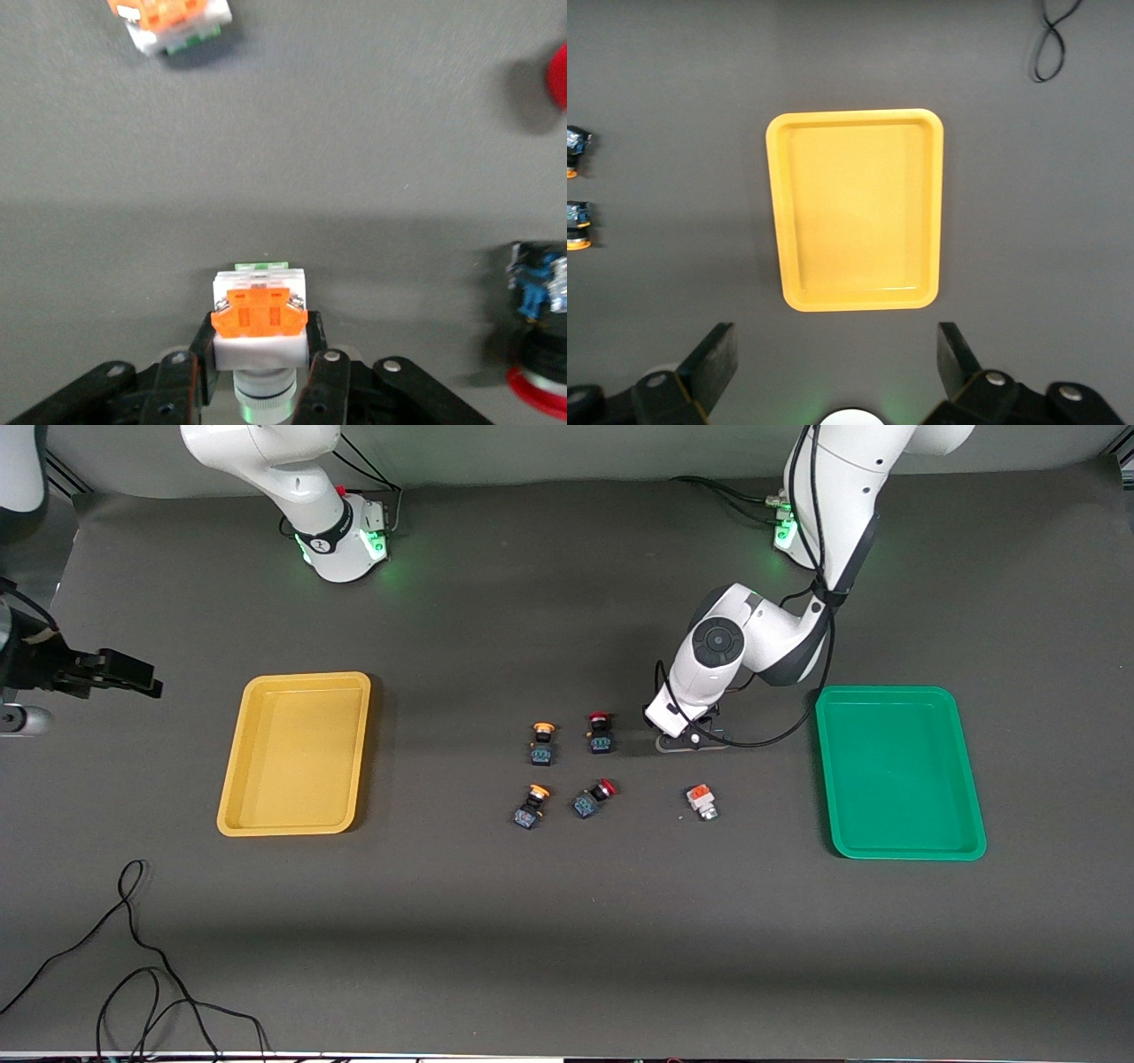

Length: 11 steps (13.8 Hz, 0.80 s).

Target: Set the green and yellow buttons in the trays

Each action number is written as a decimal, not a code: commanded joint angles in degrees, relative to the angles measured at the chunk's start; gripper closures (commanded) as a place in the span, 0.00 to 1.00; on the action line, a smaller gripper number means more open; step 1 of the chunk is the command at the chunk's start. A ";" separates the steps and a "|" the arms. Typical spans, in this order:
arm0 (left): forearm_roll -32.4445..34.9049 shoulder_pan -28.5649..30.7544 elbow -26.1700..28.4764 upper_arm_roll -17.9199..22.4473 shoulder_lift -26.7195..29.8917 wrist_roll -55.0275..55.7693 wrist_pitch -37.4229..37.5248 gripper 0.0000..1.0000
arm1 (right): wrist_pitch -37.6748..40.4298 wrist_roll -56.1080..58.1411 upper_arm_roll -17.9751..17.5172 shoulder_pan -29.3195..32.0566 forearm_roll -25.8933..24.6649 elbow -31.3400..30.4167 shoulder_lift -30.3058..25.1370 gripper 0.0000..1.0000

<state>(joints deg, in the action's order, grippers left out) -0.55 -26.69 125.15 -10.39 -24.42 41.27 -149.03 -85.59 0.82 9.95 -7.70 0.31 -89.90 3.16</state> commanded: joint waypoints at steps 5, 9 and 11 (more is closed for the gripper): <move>0.82 4.97 -11.94 0.20 13.50 1.97 27.98 0.69 | -1.24 -2.39 0.16 -4.78 2.15 3.60 5.10 0.00; 0.73 12.24 -12.57 0.20 17.64 -5.81 32.91 0.71 | -5.01 -11.63 0.16 -7.59 6.10 3.33 7.73 0.00; 0.64 18.57 -12.48 0.28 18.79 -13.02 35.38 0.71 | -7.21 -12.59 0.16 -9.08 8.55 2.28 9.14 0.00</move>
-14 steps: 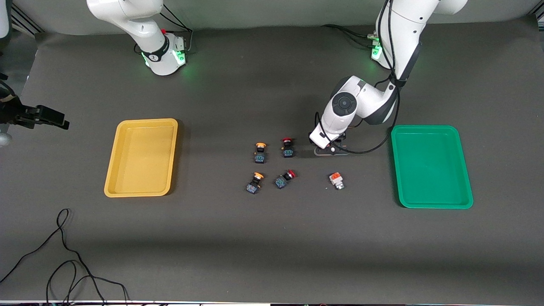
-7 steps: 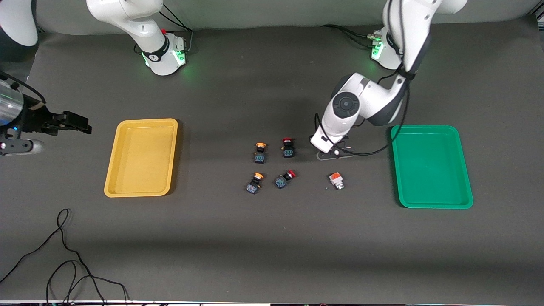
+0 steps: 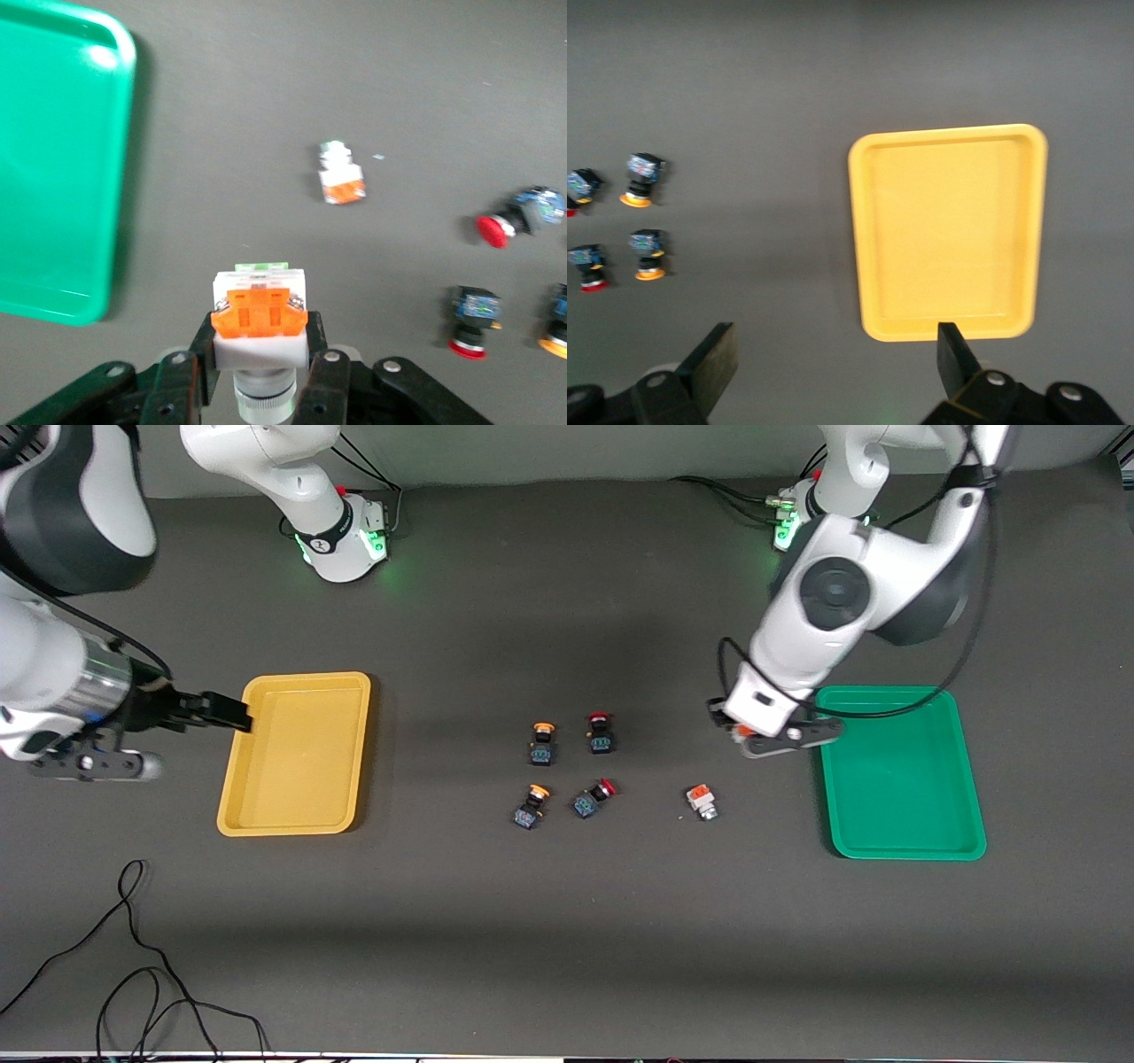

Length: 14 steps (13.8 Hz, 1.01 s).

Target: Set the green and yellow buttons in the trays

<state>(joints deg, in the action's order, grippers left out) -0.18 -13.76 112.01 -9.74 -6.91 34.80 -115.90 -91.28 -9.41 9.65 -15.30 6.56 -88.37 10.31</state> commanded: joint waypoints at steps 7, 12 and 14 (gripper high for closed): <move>2.97 25.09 4.95 -0.37 -1.70 -31.54 -6.24 0.71 | -12.25 -16.59 0.46 -12.10 2.75 -2.60 7.87 0.00; 4.92 25.89 17.25 -0.28 -8.01 -31.72 -28.11 0.71 | -18.40 -22.13 0.46 -20.98 3.19 -2.42 17.35 0.00; 5.36 25.63 18.77 -0.28 -11.79 -31.72 -33.67 0.71 | -21.91 -23.72 0.46 -23.88 4.67 -2.42 21.14 0.00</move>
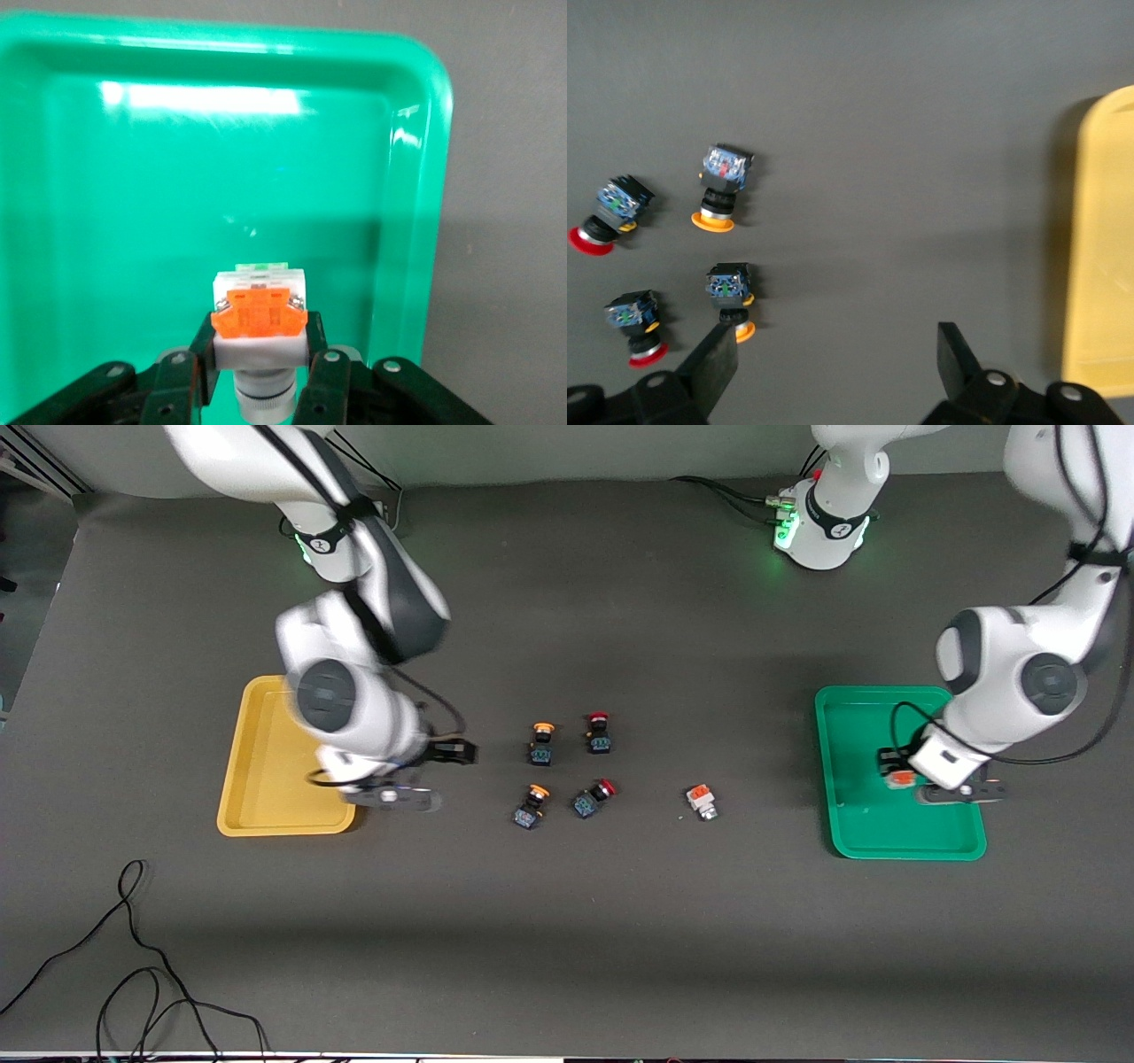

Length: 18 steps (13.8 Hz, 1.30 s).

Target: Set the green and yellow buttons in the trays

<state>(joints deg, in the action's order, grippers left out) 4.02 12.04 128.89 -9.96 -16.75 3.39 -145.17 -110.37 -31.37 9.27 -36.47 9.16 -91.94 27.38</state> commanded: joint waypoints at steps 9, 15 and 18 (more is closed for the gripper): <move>2.93 0.35 -1.43 -0.15 -0.84 -0.41 0.56 0.00 | -14.51 -7.91 0.84 -11.77 4.38 0.98 13.57 0.00; 2.84 0.26 -16.90 -0.50 1.28 -0.49 24.12 0.00 | -17.68 -8.62 0.84 -13.27 4.82 0.89 16.91 0.00; 2.40 0.26 -22.52 -0.67 1.81 -0.76 29.58 0.00 | -20.14 -10.28 0.84 -14.33 4.82 0.71 18.32 0.05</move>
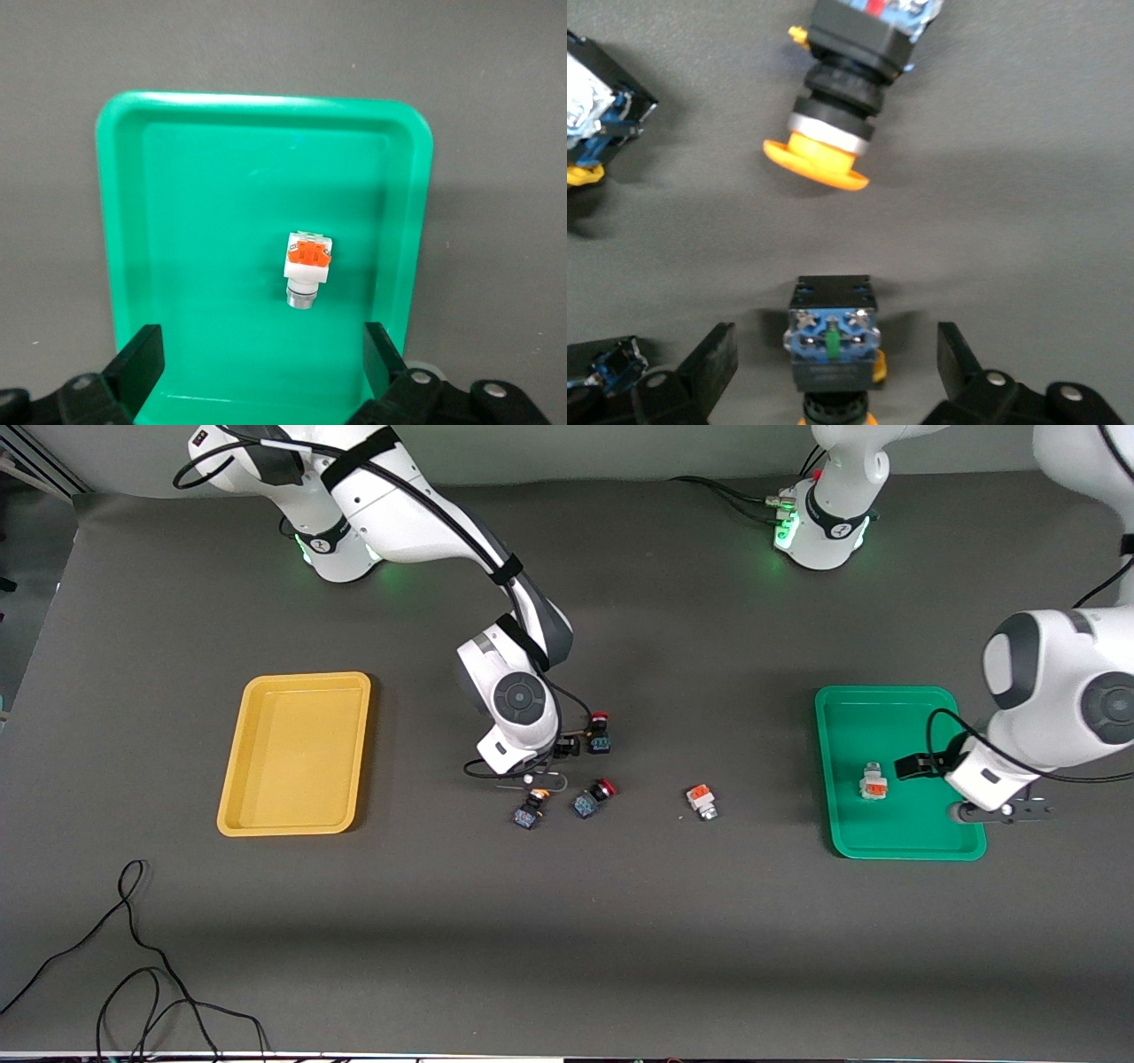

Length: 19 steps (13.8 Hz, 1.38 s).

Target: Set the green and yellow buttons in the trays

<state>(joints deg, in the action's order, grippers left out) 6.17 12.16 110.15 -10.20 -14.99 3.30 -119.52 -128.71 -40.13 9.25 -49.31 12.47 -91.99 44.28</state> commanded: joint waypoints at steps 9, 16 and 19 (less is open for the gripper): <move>-3.97 -3.90 -14.96 -6.57 -0.22 3.26 13.79 0.00 | 9.32 -0.22 1.56 1.05 1.50 0.67 -6.11 1.00; -3.97 -17.16 -14.87 -8.44 -1.89 31.90 11.78 0.00 | 29.12 17.91 12.24 6.34 1.42 -3.70 -26.59 1.00; -3.97 -20.50 -14.52 -8.43 -3.64 39.66 9.32 0.00 | 31.24 35.76 24.81 6.25 1.15 -11.00 -34.07 1.00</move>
<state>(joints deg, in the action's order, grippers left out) 2.44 -6.31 96.34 -19.34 -17.06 38.45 -108.79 -97.22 -14.22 28.13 -42.51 12.81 -95.68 15.91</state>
